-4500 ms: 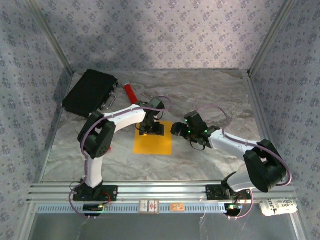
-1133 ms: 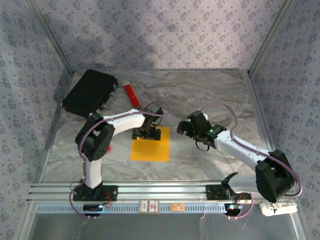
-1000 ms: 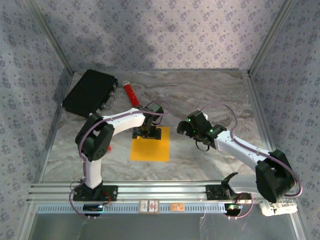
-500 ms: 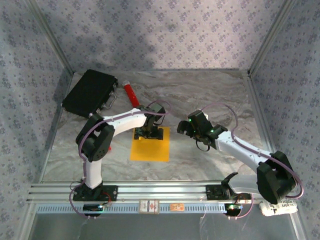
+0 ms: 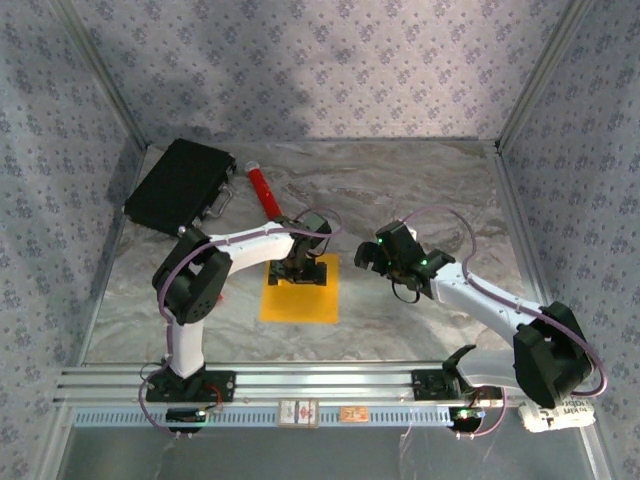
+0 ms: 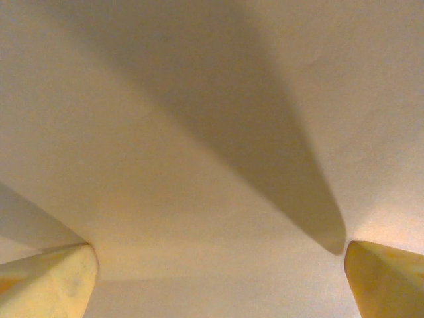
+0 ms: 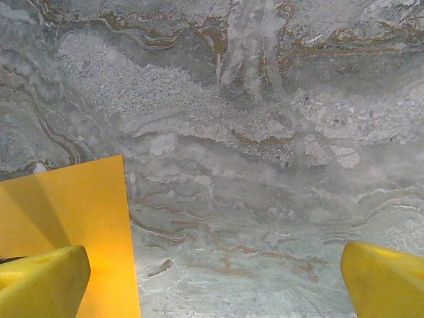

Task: Fold a paper plane with a square sheet of paper (pick it up from the middle)
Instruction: First fold the square sheet of paper in half at the center of the table.

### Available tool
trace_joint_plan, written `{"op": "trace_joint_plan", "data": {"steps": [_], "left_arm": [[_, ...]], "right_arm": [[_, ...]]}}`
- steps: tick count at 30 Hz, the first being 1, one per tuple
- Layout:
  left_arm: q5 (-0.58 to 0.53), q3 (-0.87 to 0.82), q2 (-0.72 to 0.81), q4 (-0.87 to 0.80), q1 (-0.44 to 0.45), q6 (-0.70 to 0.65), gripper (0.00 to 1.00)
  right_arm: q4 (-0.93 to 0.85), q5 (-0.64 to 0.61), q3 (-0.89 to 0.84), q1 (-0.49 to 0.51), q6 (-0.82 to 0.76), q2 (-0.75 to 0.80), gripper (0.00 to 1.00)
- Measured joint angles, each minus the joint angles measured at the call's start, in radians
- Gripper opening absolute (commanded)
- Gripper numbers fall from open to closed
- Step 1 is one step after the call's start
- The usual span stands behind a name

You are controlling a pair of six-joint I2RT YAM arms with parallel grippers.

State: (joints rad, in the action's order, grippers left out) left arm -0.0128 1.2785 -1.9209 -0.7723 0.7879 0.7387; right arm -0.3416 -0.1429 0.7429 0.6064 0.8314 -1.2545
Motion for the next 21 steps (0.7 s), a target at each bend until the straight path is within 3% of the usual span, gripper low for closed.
{"op": "trace_joint_plan", "data": {"steps": [21], "left_arm": [[-0.011, -0.010, 0.002, 0.013, 0.003, 0.007, 0.91]], "right_arm": [[0.000, 0.000, -0.001, 0.000, 0.012, 0.000, 0.99]]}}
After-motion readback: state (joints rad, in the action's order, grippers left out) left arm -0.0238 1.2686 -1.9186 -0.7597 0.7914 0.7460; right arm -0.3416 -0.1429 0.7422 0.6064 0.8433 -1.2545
